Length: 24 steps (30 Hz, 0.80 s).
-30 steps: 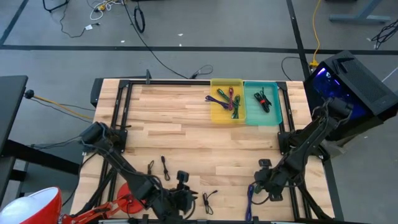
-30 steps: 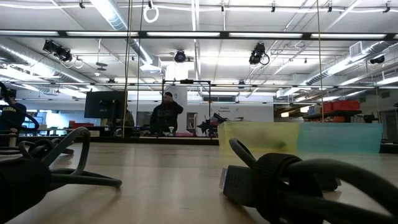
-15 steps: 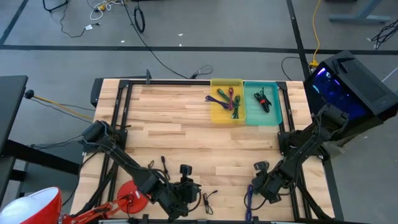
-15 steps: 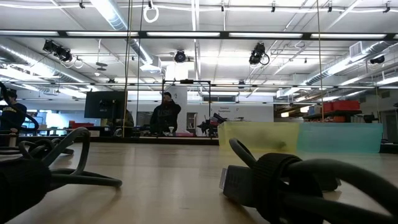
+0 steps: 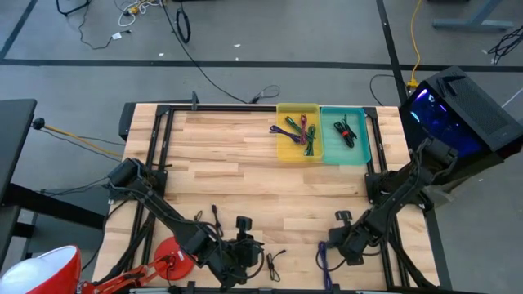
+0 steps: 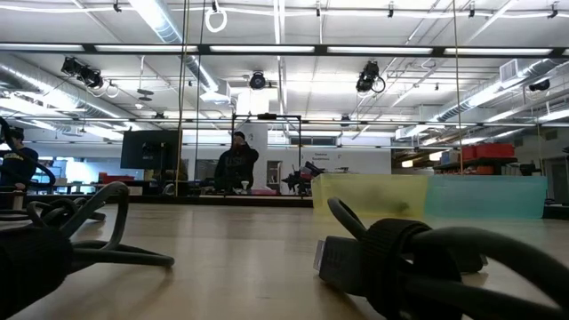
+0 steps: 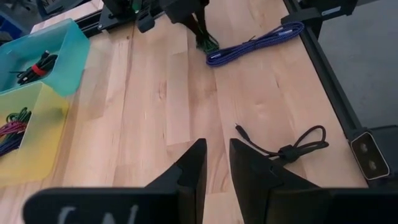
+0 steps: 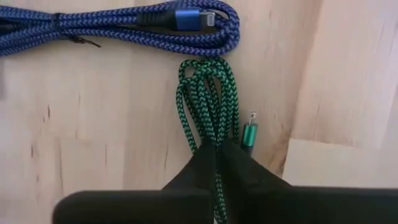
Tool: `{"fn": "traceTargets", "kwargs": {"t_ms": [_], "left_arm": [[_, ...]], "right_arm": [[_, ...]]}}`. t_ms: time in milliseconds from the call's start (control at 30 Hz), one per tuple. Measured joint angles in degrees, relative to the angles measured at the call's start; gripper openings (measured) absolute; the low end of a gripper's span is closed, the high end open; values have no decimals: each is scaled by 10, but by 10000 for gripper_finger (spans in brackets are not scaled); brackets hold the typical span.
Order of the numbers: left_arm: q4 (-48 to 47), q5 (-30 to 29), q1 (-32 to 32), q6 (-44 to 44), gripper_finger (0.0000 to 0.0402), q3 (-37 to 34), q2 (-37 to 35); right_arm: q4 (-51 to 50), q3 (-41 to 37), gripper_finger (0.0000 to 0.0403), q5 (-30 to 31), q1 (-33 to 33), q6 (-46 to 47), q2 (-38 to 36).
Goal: Pick & Place USB Port
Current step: Put the green black charger cable into the yellow bin
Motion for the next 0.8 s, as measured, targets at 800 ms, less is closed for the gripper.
{"fn": "traceTargets", "kwargs": {"t_ms": [800], "left_arm": [[-10, -32, 33, 41, 73, 0, 0]], "right_arm": [[-36, 127, 0, 440, -245, -178, -199]]}}
